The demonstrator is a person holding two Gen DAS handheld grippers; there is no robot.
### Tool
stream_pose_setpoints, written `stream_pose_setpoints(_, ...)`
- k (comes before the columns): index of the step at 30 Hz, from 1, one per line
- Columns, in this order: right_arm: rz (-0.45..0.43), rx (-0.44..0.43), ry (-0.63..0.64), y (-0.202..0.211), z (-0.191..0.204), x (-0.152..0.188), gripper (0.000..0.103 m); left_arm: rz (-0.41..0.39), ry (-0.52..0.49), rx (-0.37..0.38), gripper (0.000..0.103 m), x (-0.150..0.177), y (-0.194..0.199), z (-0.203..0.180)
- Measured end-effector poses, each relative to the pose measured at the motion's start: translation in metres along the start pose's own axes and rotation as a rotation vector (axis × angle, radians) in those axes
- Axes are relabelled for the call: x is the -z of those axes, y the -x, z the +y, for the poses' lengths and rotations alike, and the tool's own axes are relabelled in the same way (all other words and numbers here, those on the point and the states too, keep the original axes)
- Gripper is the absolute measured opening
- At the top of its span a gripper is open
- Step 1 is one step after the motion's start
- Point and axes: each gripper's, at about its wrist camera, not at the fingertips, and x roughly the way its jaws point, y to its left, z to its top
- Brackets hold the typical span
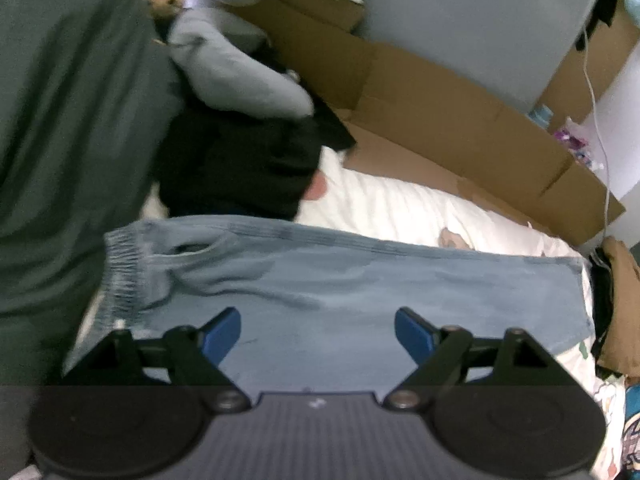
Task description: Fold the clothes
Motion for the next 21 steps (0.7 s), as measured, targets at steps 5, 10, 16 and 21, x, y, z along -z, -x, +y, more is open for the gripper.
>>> stream_pose_setpoints(5, 0.042, -0.149, 0.051, -0.011, 0.024, -0.015, 0.064, -0.032, 0.071, -0.023, 0.086, -0.01, 0.042, 0.025)
stream_pose_setpoints(10, 0.103, -0.246, 0.167, -0.035, 0.044, -0.016, 0.064, -0.098, 0.152, -0.053, 0.086, -0.023, 0.095, 0.055)
stream_pose_setpoints(16, 0.169, -0.295, 0.281, -0.055, 0.061, -0.004, 0.064, -0.192, 0.196, -0.113, 0.09, -0.062, 0.169, 0.094)
stream_pose_setpoints(21, 0.205, -0.301, 0.304, -0.059, 0.064, 0.009, 0.064, -0.144, 0.167, -0.146, 0.091, -0.071, 0.191, 0.114)
